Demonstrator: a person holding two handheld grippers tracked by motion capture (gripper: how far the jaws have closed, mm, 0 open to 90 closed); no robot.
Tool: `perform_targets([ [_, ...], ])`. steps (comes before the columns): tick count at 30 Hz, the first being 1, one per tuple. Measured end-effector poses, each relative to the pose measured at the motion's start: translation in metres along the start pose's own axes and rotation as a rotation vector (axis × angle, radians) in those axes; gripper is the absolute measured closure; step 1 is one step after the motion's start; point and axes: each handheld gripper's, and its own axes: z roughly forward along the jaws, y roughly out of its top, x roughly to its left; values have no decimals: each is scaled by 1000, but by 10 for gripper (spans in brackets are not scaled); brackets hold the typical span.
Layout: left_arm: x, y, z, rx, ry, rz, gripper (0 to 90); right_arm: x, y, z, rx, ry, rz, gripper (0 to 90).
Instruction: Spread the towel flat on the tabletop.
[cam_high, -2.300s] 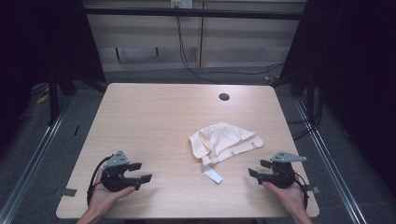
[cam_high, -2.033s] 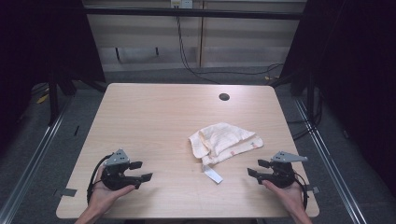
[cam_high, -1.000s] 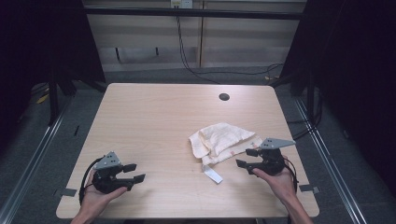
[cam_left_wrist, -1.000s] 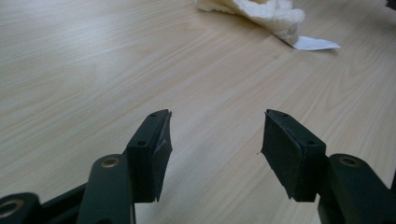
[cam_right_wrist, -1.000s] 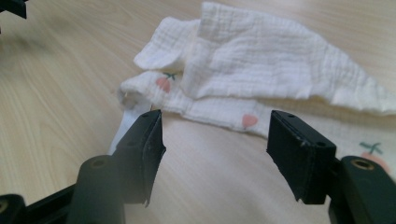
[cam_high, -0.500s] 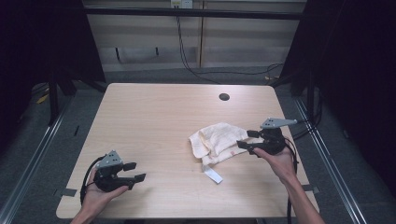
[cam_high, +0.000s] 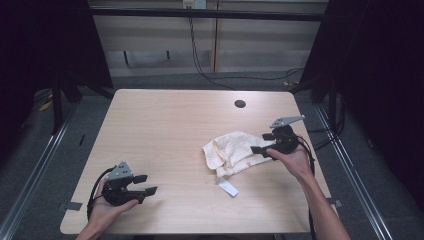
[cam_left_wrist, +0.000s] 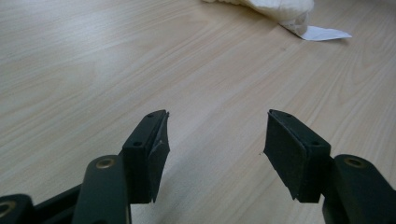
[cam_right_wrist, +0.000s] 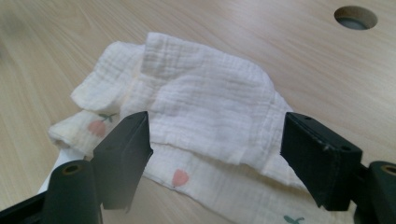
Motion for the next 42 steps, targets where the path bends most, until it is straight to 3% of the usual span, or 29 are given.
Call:
perform_targets([
  [8, -1, 0, 0, 4, -5, 10, 396, -14, -5, 33, 54, 16, 36, 291],
  [12, -1, 0, 0, 3, -5, 13, 396, -15, -9, 47, 96, -7, 48, 317],
  [15, -2, 0, -1, -3, -10, 22, 409, -14, -10, 53, 94, -10, 46, 312],
  [22, -2, -1, -1, -3, -14, 25, 409, -14, -18, 72, 175, -12, 19, 310],
  [25, -2, 0, 0, 2, -14, 24, 409, -12, -20, 73, 153, -37, -22, 341],
  [27, -3, 0, 0, 5, -10, 29, 409, -11, -21, 73, 153, -40, -24, 348],
  [29, -4, 0, 0, 3, -14, 30, 409, -11, -22, 71, 140, -50, -24, 457],
  [31, -4, 0, 0, 3, -15, 31, 409, -12, -22, 71, 137, -50, -20, 485],
  [32, -3, 0, 0, 5, -13, 36, 409, -14, -23, 70, 130, -49, -16, 556],
  [35, -3, 0, 1, 6, -15, 32, 409, -14, -23, 69, 131, -43, -12, 609],
  [37, -3, 0, 2, 10, -13, 32, 409, -15, -23, 68, 137, -29, 3, 730],
  [42, -4, 0, 3, 9, -14, 32, 409, -14, -25, 67, 126, 1, 21, 816],
])
